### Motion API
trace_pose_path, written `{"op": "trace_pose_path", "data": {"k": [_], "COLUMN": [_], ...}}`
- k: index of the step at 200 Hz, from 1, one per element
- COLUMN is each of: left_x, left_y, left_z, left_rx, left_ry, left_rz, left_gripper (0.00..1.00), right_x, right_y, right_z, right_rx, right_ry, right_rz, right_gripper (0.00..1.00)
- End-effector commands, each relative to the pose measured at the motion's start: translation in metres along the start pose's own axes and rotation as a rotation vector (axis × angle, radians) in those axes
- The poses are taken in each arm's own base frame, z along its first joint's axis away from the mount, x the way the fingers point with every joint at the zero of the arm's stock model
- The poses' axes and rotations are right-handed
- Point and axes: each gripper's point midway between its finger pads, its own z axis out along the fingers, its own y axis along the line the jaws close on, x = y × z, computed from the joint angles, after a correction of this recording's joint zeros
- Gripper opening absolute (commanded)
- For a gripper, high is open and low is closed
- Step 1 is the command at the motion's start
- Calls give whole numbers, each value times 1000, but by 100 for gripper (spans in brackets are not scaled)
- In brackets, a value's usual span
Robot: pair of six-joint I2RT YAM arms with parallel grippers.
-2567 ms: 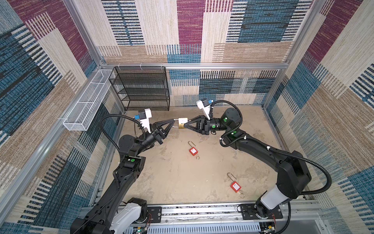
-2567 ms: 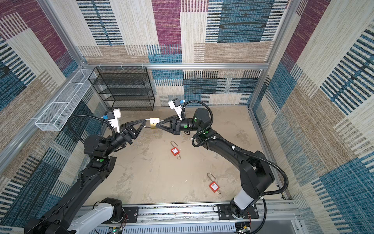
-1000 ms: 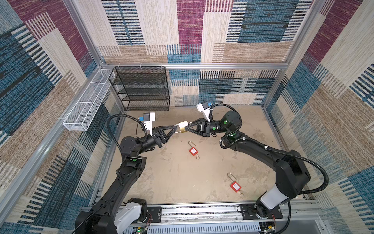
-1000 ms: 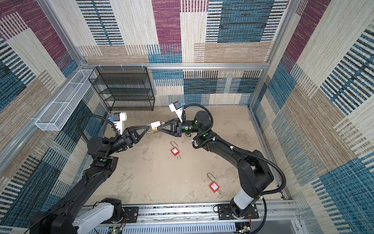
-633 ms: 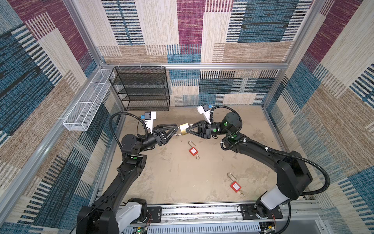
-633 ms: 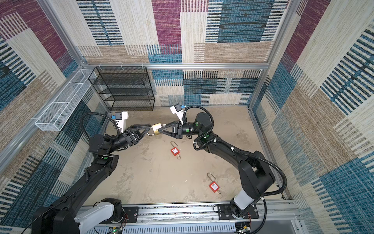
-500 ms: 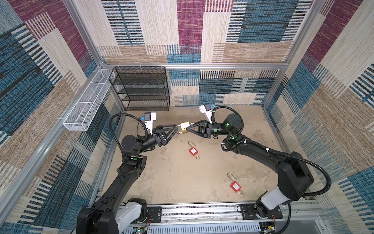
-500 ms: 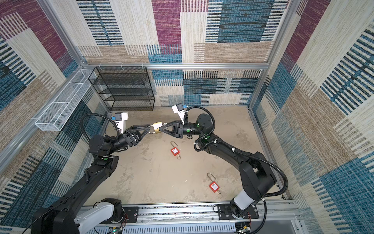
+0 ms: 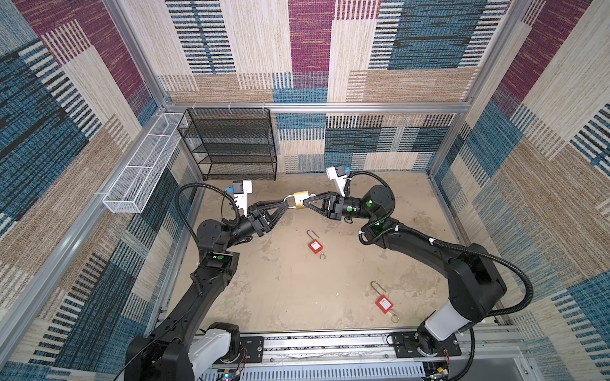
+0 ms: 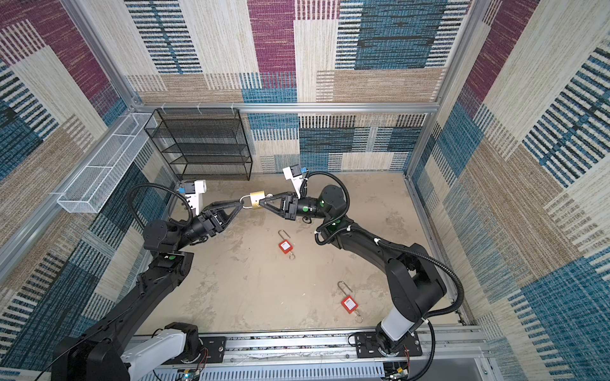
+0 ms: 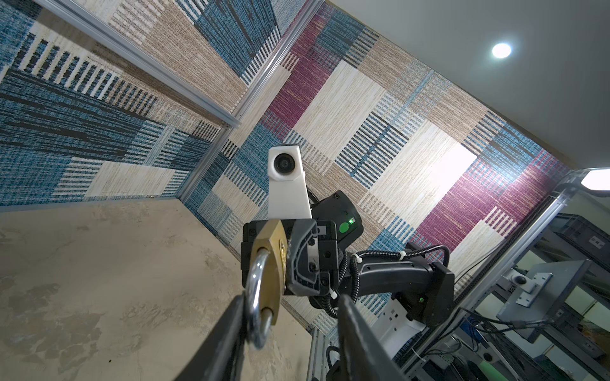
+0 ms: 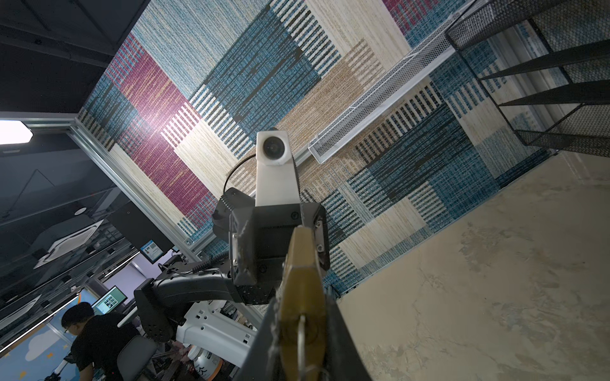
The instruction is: Lock with the key
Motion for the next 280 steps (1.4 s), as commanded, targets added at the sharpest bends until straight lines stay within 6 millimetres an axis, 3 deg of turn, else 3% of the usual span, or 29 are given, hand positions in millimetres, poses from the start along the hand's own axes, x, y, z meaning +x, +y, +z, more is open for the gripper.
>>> {"op": "trace_pose_path", "data": {"k": [1,43,67,97,114,129,162,189,235,280], "left_x": [-2,0,0,1,0,-1,-1,-3,-2,-3], "left_y": [-7,-7,-7,-6,-7,-7,-6,-11,-12,-14], "left_z": [0,-1,-2,-3,-3,-4,-5,-5,-6,-6], "left_rx": [26,6,4,-4,-1,-9,-13,5,8,9], "left_ry": [0,7,5,3,1,-5,-1,-3,-2,-2], "left_rz": [-1,0,7,13,18,23,22,14,10,10], "left_gripper": [37,29,0,0,0,0,0,0,0,0], "right_x": [-7,-6,-1,5,7,6,1,-5,-5,-4], "right_y": [15,19,18,19,20,20,15,12,10,9], "right_z": [1,5,6,4,2,1,-10,-20,-19,-19], "right_rx": [-60,-92,-95,-85,-78,-63,-34,-23,-33,-40], "right_ry": [-19,-8,6,15,25,29,23,28,51,48], "right_rz": [-45,-49,-45,-46,-54,-64,-70,-72,-68,-60], "right_gripper": [0,0,0,1,17,37,52,52,46,25]}}
